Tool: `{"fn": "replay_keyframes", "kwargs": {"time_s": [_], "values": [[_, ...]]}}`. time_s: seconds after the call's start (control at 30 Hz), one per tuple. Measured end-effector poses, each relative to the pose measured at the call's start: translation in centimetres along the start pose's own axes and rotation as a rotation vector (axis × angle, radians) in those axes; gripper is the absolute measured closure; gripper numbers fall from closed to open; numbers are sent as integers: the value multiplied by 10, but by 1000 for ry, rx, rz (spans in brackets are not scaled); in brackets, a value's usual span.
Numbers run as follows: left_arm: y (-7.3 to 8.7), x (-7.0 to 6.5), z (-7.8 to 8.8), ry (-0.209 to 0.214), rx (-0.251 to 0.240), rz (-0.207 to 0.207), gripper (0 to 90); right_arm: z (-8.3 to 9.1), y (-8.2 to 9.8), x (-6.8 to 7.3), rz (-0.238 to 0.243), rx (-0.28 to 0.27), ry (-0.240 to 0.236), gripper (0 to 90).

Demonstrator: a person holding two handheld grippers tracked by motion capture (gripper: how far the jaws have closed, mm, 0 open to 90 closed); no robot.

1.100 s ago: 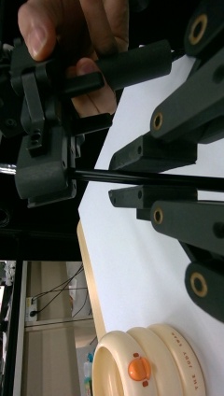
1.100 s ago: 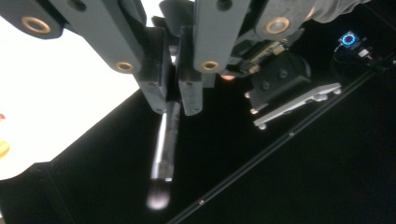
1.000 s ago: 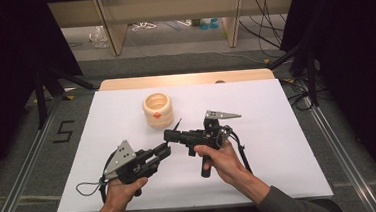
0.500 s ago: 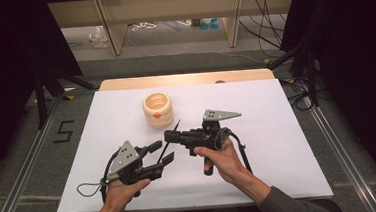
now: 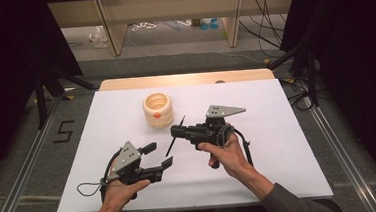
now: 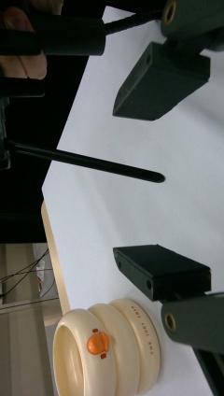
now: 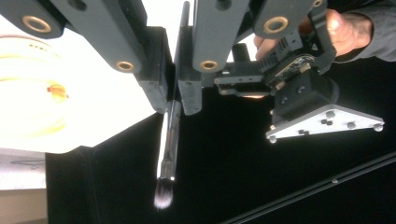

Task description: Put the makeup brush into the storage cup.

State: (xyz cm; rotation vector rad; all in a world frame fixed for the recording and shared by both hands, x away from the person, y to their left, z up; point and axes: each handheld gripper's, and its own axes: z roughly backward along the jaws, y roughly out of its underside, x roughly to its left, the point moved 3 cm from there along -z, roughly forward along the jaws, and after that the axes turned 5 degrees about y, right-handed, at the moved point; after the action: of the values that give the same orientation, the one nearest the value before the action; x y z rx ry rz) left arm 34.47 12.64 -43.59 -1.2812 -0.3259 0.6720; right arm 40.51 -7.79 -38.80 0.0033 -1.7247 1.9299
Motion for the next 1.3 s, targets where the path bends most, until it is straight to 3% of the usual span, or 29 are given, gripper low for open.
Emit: {"fn": "replay_keyframes", "kwargs": {"time_s": [0.07,0.1,0.17,0.7,0.77,1.3], "values": [[0,0,0,-2,-1,-2,198,1,-1,-1,6,2,8,856],[1,0,0,-8,-4,22,183,1,-1,-3,11,3,15,856],[1,1,1,-6,-1,10,159,2,-1,-4,12,5,19,856],[5,0,2,-4,7,6,156,8,-7,-28,46,16,107,856],[5,-1,2,-6,3,26,156,7,-9,-31,50,13,114,856],[5,1,3,-9,2,28,158,-4,-18,-44,83,37,142,856]]}}
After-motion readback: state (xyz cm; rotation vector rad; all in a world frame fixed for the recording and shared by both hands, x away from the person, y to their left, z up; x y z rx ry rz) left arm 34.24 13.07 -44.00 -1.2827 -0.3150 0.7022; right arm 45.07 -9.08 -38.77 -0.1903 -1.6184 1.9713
